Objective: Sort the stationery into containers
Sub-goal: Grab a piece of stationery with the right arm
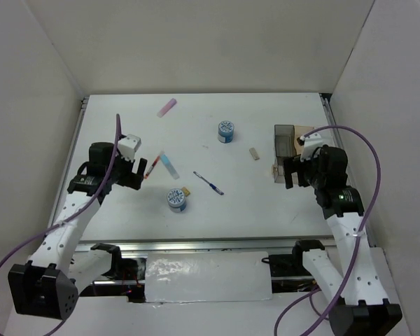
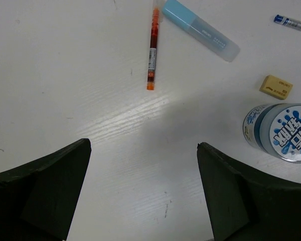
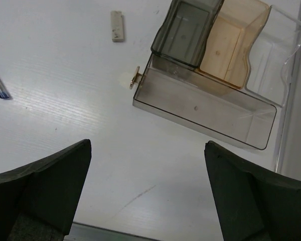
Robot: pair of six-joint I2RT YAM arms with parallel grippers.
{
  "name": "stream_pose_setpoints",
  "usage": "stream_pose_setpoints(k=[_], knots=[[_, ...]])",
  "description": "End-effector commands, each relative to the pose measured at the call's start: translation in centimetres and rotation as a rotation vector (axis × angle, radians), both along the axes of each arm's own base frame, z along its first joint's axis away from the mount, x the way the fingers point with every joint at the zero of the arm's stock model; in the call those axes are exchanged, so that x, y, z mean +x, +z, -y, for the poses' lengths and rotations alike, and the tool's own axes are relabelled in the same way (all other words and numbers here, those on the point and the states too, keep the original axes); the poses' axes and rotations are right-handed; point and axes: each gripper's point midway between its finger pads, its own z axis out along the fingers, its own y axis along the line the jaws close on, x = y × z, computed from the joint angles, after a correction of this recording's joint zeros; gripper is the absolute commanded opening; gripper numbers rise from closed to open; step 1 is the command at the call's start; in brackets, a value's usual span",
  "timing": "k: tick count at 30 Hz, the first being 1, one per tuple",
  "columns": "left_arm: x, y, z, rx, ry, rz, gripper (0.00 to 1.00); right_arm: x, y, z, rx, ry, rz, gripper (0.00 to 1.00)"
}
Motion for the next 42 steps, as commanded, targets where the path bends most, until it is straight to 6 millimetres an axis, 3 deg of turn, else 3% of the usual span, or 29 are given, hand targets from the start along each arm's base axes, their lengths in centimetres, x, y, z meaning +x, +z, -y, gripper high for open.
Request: stream_pose_setpoints(k=[1, 5, 8, 10, 11, 13, 19, 22, 27, 32, 37, 40, 42], knots=[[1.5, 1.2, 0.3, -0.022, 0.025, 0.011, 0.99, 2.1, 0.8, -0.5, 0.018, -0.008, -0.010, 1.00], [2.2, 1.7, 0.3, -0.015, 0.021, 0.015, 0.99, 5.9, 1.9, -2.6, 0.036, 0.009, -0.070, 1.00], [2.4, 2.0, 0.4, -0.024, 0.020, 0.021, 0.99, 10.4, 3.8, -5.5, 0.044, 0.039, -0.069, 1.00], [2.4, 1.8, 0.5, -0.030, 0.020, 0.015, 0.99, 12.1, 4.1, -7.3, 0.043, 0.061, -0.074, 1.00], [2.4, 1.7, 0.7, -0.038, 0.015, 0.012, 0.99, 14.2, 4.2, -8.2, 0.053, 0.058, -0.086, 1.00], [2.4, 1.5, 1.2, -0.049, -0.012, -0.004, 0.99, 17.0, 3.7, -9.9, 0.078, 0.068, -0.108, 1.00], [3.0, 1.1, 1.4, -0.057, -0.015, -0.031, 0.99, 22.7, 0.7, -13.0, 0.122, 0.079, -0.173, 1.00], [3.3, 1.2, 1.6, -0.071, -0.020, -0.026, 0.99, 24.6, 0.0, -14.4, 0.132, 0.098, -0.170, 1.00], [3.2, 0.6, 2.4, -0.101, -0.061, -0.055, 0.99, 26.3, -1.2, -17.6, 0.159, 0.156, -0.186, 1.00], [3.1, 0.3, 1.9, -0.107, -0.043, -0.059, 0.99, 27.3, -3.1, -20.3, 0.158, 0.187, -0.206, 1.00], [3.1, 0.1, 1.6, -0.110, -0.039, -0.061, 0.99, 28.0, -5.1, -22.1, 0.108, 0.192, -0.221, 1.00], [3.2, -0.1, 1.5, -0.118, -0.030, -0.068, 0.99, 28.8, -7.1, -22.2, 0.064, 0.165, -0.239, 1.00], [3.1, -0.3, 1.3, -0.121, -0.028, -0.068, 0.99, 29.3, -7.3, -22.1, 0.049, 0.149, -0.229, 1.00]])
